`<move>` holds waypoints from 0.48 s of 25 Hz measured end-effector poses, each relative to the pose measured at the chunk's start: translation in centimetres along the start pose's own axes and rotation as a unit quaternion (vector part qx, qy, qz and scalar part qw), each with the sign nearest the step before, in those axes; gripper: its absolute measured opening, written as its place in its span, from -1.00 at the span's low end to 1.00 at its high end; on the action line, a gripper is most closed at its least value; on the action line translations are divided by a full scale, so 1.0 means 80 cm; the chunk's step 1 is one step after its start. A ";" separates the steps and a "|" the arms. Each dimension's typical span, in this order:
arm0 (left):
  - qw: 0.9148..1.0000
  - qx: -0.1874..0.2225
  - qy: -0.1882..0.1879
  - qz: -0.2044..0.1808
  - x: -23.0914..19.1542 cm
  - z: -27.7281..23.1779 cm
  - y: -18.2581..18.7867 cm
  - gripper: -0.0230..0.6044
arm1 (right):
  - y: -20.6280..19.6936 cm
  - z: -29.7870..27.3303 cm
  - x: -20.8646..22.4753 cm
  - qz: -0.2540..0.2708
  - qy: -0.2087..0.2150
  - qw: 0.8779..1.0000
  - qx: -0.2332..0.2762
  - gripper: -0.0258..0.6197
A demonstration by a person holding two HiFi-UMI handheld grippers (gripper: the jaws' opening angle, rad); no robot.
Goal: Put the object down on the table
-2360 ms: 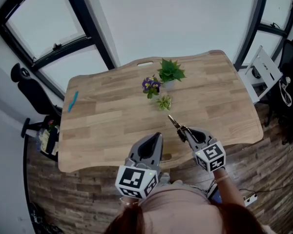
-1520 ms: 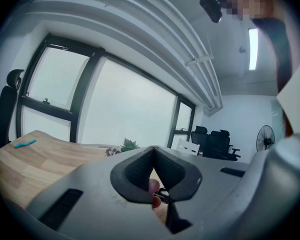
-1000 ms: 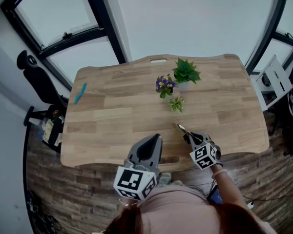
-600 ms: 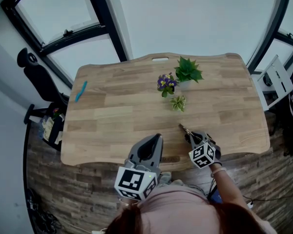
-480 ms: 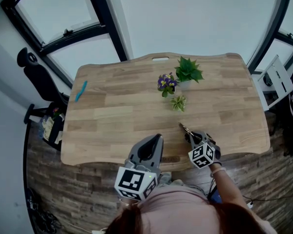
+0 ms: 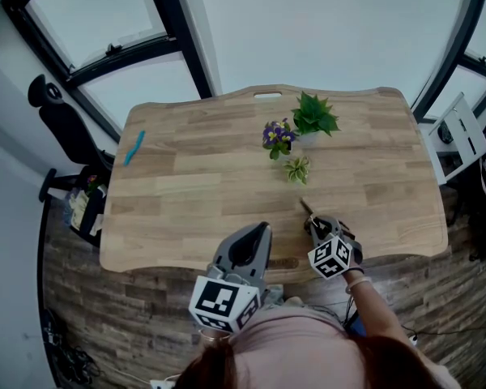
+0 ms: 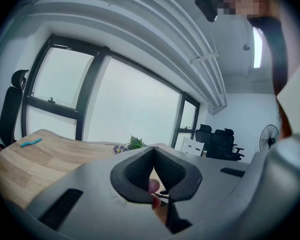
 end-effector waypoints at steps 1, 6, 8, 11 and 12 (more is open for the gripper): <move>1.000 0.000 0.000 0.000 0.000 0.000 0.000 -0.92 | -0.001 -0.001 -0.001 0.000 0.002 1.000 -0.002 -0.82; 1.000 0.001 0.003 0.002 0.000 0.001 -0.001 -0.92 | -0.004 -0.005 -0.007 -0.001 0.013 1.000 -0.006 -0.76; 1.000 0.000 0.003 0.000 0.002 0.000 -0.001 -0.92 | -0.005 -0.007 -0.008 -0.005 0.020 1.000 -0.009 -0.70; 1.000 -0.001 0.003 -0.004 0.004 0.000 -0.001 -0.92 | -0.006 -0.009 -0.008 -0.012 0.028 0.999 -0.012 -0.61; 1.000 -0.001 0.003 -0.005 0.005 -0.001 -0.001 -0.92 | -0.006 -0.009 -0.008 -0.014 0.032 0.999 -0.012 -0.60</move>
Point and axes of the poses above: the fingertips, and each gripper's own axes: z backward along the fingers, x to its right, y out of its top, the point moved 5 cm from there along z, backward along the fingers, and after that the axes turned 12 degrees about -x, right-handed, at the moved point
